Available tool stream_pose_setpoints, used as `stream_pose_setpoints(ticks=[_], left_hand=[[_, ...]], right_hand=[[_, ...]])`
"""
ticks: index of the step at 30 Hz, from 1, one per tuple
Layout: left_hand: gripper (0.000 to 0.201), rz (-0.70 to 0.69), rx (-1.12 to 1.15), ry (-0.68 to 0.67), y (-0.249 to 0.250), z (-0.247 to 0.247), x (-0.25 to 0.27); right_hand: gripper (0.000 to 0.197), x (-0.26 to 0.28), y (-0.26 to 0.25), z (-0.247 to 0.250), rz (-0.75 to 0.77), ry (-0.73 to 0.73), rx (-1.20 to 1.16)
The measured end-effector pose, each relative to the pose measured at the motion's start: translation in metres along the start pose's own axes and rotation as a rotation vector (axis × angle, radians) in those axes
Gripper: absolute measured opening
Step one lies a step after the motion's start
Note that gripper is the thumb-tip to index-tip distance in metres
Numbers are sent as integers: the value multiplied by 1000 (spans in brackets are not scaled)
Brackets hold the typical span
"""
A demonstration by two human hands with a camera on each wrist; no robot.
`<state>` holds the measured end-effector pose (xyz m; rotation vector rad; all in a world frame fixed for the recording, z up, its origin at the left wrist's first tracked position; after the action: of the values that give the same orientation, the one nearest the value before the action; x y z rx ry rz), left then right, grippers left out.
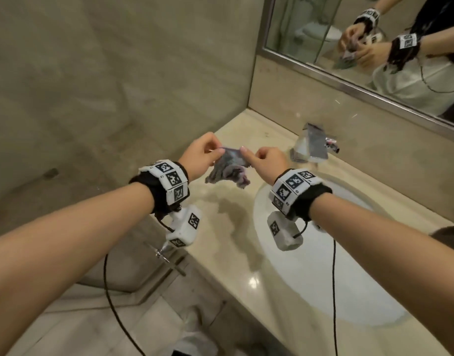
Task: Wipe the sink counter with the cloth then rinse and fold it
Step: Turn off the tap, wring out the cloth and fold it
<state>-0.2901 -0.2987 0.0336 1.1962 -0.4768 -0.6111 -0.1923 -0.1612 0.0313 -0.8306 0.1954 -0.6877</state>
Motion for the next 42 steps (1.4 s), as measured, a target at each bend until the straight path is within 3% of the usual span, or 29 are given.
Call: stream_pose_setpoints(ticks=[3,6,12,17,21,24,28,30,33,38,42], left_hand=[[28,-37,-6,-7,0,22,-7],[27,-28,91,-53,4,35,-12],[25,-33,210,-71,28,58,-16],[24,-124,153,9,48,81,-15],[26,-139,112,214,58,101,-13],[27,-122,122,342,60,114,-10],[26,-125,85,349,57,120,-5],[26,-121,44,371,53,124,-4],[26,-117,-89,397,47,130,-2],[24,-84,-178,391,34,127,-4],[13,-81,-280,386,35,120,-6]], right_hand=[[33,-4,-21,-13,85,3,-44],[40,-4,-47,-28,227,-127,-75],[27,-21,-74,-38,294,-208,-118],[28,-23,-94,-39,315,-362,-136],[31,-22,-102,-34,339,-441,64],[46,-24,-93,-30,324,-430,158],[31,-20,-88,-20,346,-465,91],[14,-25,-88,-12,349,-452,56],[33,-37,-95,6,332,-321,-3],[26,-44,-107,35,370,-121,-183],[29,-46,-95,32,293,-224,-73]])
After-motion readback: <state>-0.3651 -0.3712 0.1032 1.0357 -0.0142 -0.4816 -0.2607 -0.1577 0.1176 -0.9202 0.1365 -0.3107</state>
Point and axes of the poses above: each hand's wrist, its own x-axis away from the middle knuckle, its own z-axis out of the back of the hand, y = z × x, the point moved 5 cm from there along -x, towards the middle knuckle, and after that the axes turned 2 degrees about y, right-handed, at the moved point
